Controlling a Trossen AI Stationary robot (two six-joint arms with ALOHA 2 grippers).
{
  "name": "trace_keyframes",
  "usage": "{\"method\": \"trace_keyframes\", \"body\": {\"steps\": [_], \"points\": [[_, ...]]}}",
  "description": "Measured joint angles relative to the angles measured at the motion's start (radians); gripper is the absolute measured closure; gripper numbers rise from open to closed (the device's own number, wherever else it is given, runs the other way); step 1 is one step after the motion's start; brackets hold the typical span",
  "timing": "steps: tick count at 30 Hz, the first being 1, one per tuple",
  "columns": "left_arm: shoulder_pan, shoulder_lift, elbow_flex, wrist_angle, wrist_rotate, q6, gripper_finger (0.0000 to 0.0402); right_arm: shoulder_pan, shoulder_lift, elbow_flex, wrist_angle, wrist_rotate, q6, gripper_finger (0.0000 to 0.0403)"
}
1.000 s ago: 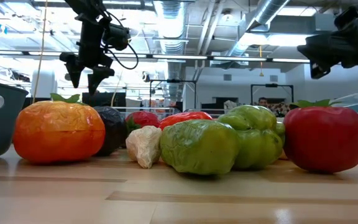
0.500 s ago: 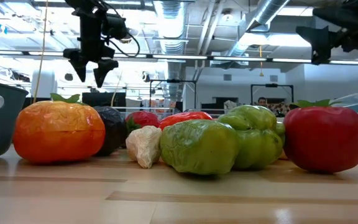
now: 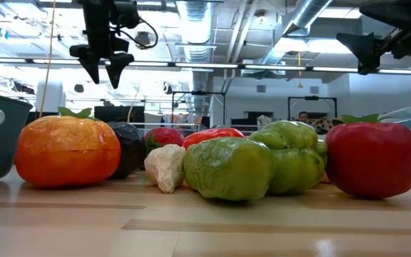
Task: Sort produce into baskets
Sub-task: Put the green chayote into the white bin
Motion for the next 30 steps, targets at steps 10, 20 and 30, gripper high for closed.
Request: {"method": "trace_keyframes", "body": {"steps": [10, 20, 30], "points": [[-0.051, -0.001, 0.0, 0.004, -0.005, 0.0, 0.0063, 0.0, 0.0, 0.0, -0.001, 0.0, 0.0, 0.0077], [-0.104, -0.001, 0.0, 0.004, -0.004, 0.0, 0.0063, 0.0, 0.0, 0.002, -0.004, -0.005, -0.001, 0.0031], [-0.191, 0.0, 0.0, 0.05, 0.017, 0.003, 0.0063, 0.0, 0.0, 0.002, 0.01, -0.005, 0.134, 0.0025]]}}
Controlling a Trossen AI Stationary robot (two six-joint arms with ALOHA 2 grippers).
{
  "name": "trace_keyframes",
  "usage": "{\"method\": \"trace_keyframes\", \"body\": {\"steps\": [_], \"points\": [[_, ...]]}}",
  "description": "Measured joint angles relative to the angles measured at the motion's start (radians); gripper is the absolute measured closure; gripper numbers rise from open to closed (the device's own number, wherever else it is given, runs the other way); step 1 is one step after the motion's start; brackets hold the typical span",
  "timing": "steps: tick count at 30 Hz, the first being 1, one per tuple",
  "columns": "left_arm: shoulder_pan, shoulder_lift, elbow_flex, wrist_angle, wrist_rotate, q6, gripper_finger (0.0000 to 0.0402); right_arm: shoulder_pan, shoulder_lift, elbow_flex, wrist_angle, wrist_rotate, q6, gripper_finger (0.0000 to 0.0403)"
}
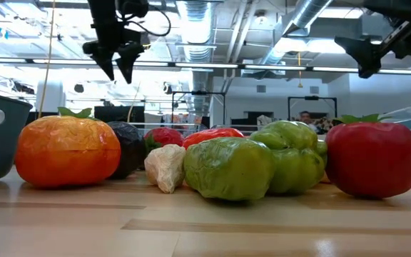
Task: Sort produce into baskets
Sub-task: Put the green chayote into the white bin
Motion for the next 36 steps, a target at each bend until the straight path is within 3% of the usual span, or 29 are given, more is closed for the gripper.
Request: {"method": "trace_keyframes", "body": {"steps": [5, 10, 21, 27, 36], "points": [[-0.081, 0.0, 0.0, 0.078, 0.089, 0.039, 0.0063, 0.0, 0.001, 0.0, 0.121, 0.0, 0.021, 0.0027], [-0.183, 0.0, 0.0, 0.175, 0.108, 0.053, 0.0063, 0.0, 0.066, 0.045, 0.14, 0.028, 0.016, 0.0027], [-0.384, 0.0, -0.011, 0.296, 0.087, 0.071, 0.0063, 0.0, 0.481, 0.34, 0.068, 0.05, -0.134, 0.0027], [-0.476, 0.0, -0.114, 0.398, 0.074, 0.072, 0.0063, 0.0, 0.668, 0.426, 0.066, 0.05, -0.135, 0.0027], [-0.595, 0.001, -0.279, 0.568, 0.087, 0.062, 0.0063, 0.0, 0.841, 0.484, 0.068, 0.05, -0.135, 0.0027]]}}
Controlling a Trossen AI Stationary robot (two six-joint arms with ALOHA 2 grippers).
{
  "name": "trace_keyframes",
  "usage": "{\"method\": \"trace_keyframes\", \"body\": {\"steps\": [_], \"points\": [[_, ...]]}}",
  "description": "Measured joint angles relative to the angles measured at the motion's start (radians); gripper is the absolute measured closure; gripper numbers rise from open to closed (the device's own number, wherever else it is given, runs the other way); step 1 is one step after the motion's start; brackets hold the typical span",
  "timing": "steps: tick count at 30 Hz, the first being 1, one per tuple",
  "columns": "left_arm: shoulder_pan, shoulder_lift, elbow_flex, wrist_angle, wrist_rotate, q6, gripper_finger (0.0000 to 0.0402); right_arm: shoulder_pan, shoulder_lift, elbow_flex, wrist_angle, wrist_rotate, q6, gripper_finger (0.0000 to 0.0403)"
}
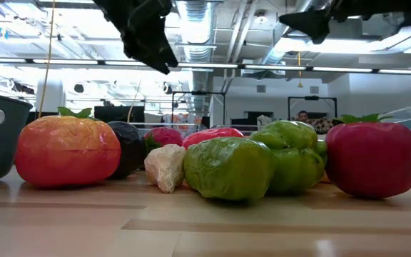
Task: Sort produce into baskets
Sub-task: Put the green chayote into the white bin
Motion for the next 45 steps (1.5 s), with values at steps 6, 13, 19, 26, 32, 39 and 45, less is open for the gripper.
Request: {"method": "trace_keyframes", "body": {"steps": [6, 13, 19, 26, 32, 39, 45], "points": [[-0.07, 0.0, -0.048, 0.076, 0.004, -0.038, 0.0063, -0.017, 0.136, 0.098, -0.031, 0.0, 0.006, 0.0027], [-0.133, 0.0, -0.048, 0.081, 0.003, -0.061, 0.0063, -0.063, 0.308, 0.262, -0.316, 0.016, 0.053, 0.0027], [-0.157, 0.0, -0.048, 0.081, 0.002, -0.06, 0.0063, -0.087, 0.427, 0.353, -0.494, 0.06, 0.083, 0.0028], [-0.161, 0.0, -0.048, 0.078, 0.002, -0.06, 0.0063, -0.087, 0.536, 0.409, -0.576, 0.06, 0.156, 0.0028], [-0.16, 0.0, -0.047, 0.078, 0.001, -0.06, 0.0063, -0.087, 0.62, 0.41, -0.62, 0.059, 0.234, 0.0028], [-0.16, 0.0, -0.047, 0.078, 0.001, -0.06, 0.0063, -0.086, 0.709, 0.41, -0.635, 0.059, 0.253, 0.0028], [-0.16, 0.0, -0.047, 0.078, 0.001, -0.06, 0.0063, -0.086, 0.777, 0.409, -0.635, 0.06, 0.255, 0.0028]]}}
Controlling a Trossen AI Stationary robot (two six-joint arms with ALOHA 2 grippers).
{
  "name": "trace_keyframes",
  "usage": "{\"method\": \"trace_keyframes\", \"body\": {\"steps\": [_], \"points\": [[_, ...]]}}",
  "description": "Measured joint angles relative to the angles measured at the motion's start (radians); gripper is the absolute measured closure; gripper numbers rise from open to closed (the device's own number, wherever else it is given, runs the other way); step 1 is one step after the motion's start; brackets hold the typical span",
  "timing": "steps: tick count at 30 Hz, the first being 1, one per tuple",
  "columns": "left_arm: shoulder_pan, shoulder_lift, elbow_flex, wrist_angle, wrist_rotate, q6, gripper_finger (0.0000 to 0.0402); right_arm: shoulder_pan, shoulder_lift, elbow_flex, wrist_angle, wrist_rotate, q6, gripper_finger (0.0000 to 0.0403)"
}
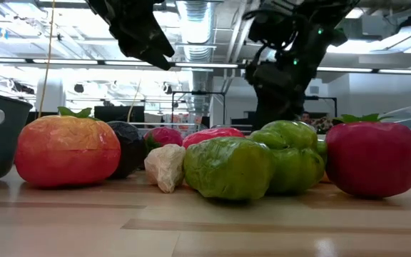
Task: Sort produce into baskets
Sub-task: Put the green chayote into the white bin
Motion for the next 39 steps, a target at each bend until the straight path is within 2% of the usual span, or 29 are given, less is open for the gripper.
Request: {"method": "trace_keyframes", "body": {"steps": [8, 16, 23, 28, 39], "points": [[0.0, 0.0, 0.0, 0.0, 0.0, -0.001, 0.0063, 0.0, 0.067, -0.001, 0.005, 0.003, 0.0, 0.0033], [0.0, 0.0, 0.001, 0.002, 0.0, -0.003, 0.0063, 0.0, 0.066, -0.001, 0.025, 0.0, -0.002, 0.009], [0.0, 0.0, 0.001, 0.002, 0.0, -0.003, 0.0063, 0.002, 0.055, -0.001, 0.015, -0.005, -0.002, 0.0096], [0.0, 0.0, 0.001, 0.002, 0.0, -0.003, 0.0063, 0.002, -0.024, -0.001, -0.003, -0.012, -0.002, 0.0096], [0.0, 0.0, 0.001, 0.002, 0.0, -0.003, 0.0063, -0.034, -0.322, -0.001, -0.18, -0.001, -0.002, 0.0096]]}}
